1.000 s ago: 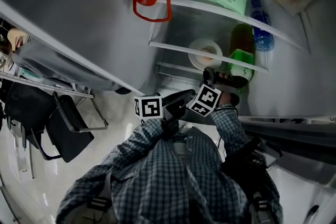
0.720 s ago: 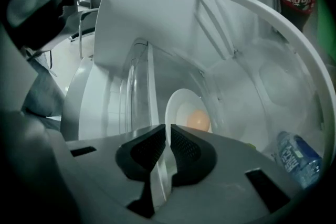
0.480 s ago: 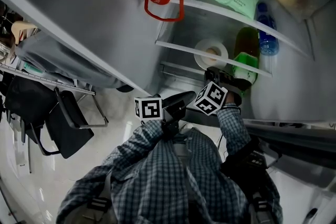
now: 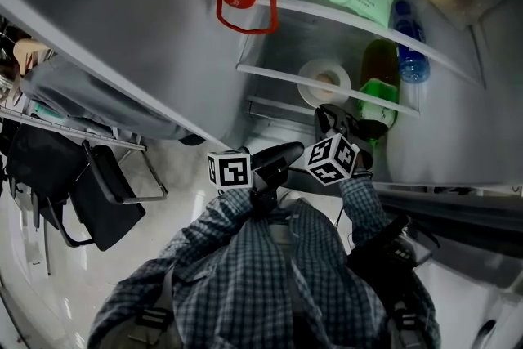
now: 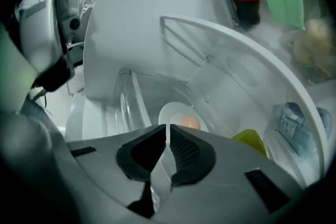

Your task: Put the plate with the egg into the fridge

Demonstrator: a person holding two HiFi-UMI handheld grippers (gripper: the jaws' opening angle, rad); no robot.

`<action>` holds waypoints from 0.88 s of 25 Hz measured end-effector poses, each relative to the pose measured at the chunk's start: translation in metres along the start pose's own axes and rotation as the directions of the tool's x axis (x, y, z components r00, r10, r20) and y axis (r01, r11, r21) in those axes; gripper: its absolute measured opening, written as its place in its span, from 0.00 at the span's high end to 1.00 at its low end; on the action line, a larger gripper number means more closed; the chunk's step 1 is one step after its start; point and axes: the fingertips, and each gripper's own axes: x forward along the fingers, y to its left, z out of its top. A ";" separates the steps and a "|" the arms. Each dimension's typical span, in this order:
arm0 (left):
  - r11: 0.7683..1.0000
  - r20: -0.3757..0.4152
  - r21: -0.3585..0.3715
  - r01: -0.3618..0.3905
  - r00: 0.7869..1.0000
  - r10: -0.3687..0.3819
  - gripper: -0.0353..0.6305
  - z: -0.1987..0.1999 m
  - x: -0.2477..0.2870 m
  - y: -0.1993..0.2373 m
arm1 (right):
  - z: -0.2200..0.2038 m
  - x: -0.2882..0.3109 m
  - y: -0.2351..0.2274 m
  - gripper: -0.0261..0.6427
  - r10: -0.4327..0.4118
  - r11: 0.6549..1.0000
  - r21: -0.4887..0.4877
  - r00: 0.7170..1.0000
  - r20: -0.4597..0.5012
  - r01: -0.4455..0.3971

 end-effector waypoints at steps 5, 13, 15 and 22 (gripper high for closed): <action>0.996 -0.033 0.083 0.015 0.999 -0.012 0.92 -0.002 0.005 -0.011 | 0.008 -0.017 -0.004 0.95 0.019 0.987 0.159 0.997 0.070 -0.030; 0.970 -0.036 0.243 -0.009 0.999 0.018 0.94 0.006 0.009 -0.021 | 0.019 -0.049 -0.023 0.95 -0.054 0.938 0.347 0.987 0.152 -0.002; 0.958 -0.028 0.287 -0.020 0.999 0.029 0.94 0.009 0.011 -0.024 | 0.019 -0.058 -0.027 0.95 -0.072 0.919 0.395 0.983 0.168 0.000; 0.875 0.033 0.473 -0.105 0.994 0.102 0.94 0.020 0.023 -0.030 | 0.019 -0.086 -0.040 0.95 -0.170 0.854 0.519 0.955 0.245 0.019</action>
